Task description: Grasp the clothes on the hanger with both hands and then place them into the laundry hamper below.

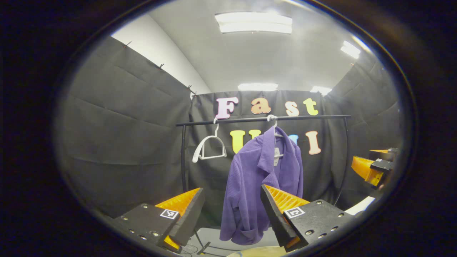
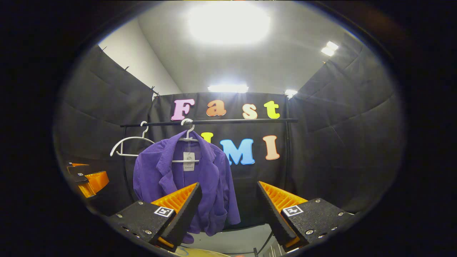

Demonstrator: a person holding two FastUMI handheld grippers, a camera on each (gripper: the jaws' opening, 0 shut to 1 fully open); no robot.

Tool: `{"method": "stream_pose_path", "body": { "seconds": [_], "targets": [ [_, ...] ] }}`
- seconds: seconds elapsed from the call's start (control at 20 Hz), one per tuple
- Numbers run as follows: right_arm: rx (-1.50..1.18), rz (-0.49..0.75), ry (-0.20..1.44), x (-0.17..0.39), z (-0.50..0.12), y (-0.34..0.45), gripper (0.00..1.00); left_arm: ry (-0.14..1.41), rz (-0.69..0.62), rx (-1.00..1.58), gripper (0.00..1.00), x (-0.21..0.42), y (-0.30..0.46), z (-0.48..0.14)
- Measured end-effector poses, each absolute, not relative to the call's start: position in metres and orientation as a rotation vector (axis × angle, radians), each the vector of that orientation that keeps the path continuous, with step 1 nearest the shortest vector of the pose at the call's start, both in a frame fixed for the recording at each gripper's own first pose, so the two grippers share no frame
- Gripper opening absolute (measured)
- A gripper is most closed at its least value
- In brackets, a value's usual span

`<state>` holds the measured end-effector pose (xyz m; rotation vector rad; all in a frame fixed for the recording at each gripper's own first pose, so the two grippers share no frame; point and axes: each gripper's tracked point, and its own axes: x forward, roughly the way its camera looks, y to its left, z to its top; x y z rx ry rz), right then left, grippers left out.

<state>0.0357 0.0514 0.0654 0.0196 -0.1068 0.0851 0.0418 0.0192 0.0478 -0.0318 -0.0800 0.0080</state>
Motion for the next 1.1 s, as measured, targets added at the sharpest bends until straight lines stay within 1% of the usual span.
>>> {"method": "stream_pose_path", "body": {
  "seconds": [0.05, 0.2, 0.25, 0.3, 0.35, 0.4, 0.45, 0.5, 0.55, 0.6, 0.7, 0.75, 0.9, 0.95, 1.0, 1.05, 1.1],
  "targets": [
    [0.028, 0.093, -0.120, 0.043, 0.071, 0.054, 0.95, -0.085, 0.005, -0.034, 0.91, 0.048, 0.015, 0.051],
    [0.040, 0.118, -0.147, 0.070, 0.084, 0.058, 0.95, -0.096, 0.001, -0.028, 0.91, 0.071, 0.002, 0.062],
    [0.044, 0.127, -0.150, 0.079, 0.086, 0.060, 0.95, -0.089, 0.003, -0.017, 0.97, 0.080, -0.003, 0.062],
    [0.051, 0.135, -0.151, 0.089, 0.088, 0.061, 0.95, -0.083, 0.003, -0.007, 0.91, 0.088, -0.008, 0.064],
    [0.057, 0.142, -0.150, 0.099, 0.088, 0.062, 0.95, -0.085, -0.001, -0.003, 0.97, 0.096, -0.015, 0.067],
    [0.063, 0.151, -0.149, 0.108, 0.089, 0.063, 0.95, -0.089, -0.003, -0.002, 0.84, 0.105, -0.021, 0.070],
    [0.066, 0.160, -0.146, 0.118, 0.088, 0.064, 0.95, -0.093, -0.005, -0.002, 0.84, 0.113, -0.027, 0.071],
    [0.065, 0.172, -0.143, 0.128, 0.088, 0.066, 0.95, -0.093, -0.005, -0.002, 0.91, 0.120, -0.033, 0.072],
    [0.063, 0.188, -0.140, 0.137, 0.088, 0.069, 0.95, -0.092, -0.006, -0.005, 0.91, 0.128, -0.040, 0.070],
    [0.061, 0.201, -0.141, 0.147, 0.088, 0.071, 0.95, -0.089, -0.008, -0.013, 0.84, 0.136, -0.045, 0.070],
    [0.069, 0.218, -0.140, 0.165, 0.088, 0.073, 0.95, -0.083, -0.019, -0.039, 0.84, 0.151, -0.059, 0.067],
    [0.082, 0.230, -0.136, 0.174, 0.086, 0.077, 0.95, -0.083, -0.025, -0.049, 0.91, 0.158, -0.065, 0.066],
    [0.116, 0.270, -0.110, 0.201, 0.078, 0.089, 0.95, -0.076, -0.030, -0.045, 0.86, 0.180, -0.077, 0.061],
    [0.123, 0.275, -0.095, 0.210, 0.074, 0.091, 0.95, -0.071, -0.030, -0.046, 0.91, 0.187, -0.081, 0.057],
    [0.132, 0.284, -0.075, 0.219, 0.068, 0.094, 0.95, -0.064, -0.030, -0.050, 0.91, 0.194, -0.084, 0.055],
    [0.145, 0.297, -0.052, 0.227, 0.062, 0.100, 0.94, -0.058, -0.028, -0.054, 0.97, 0.202, -0.085, 0.050],
    [0.159, 0.320, -0.033, 0.234, 0.056, 0.107, 0.94, -0.053, -0.029, -0.057, 0.91, 0.210, -0.087, 0.047]
  ]
}}
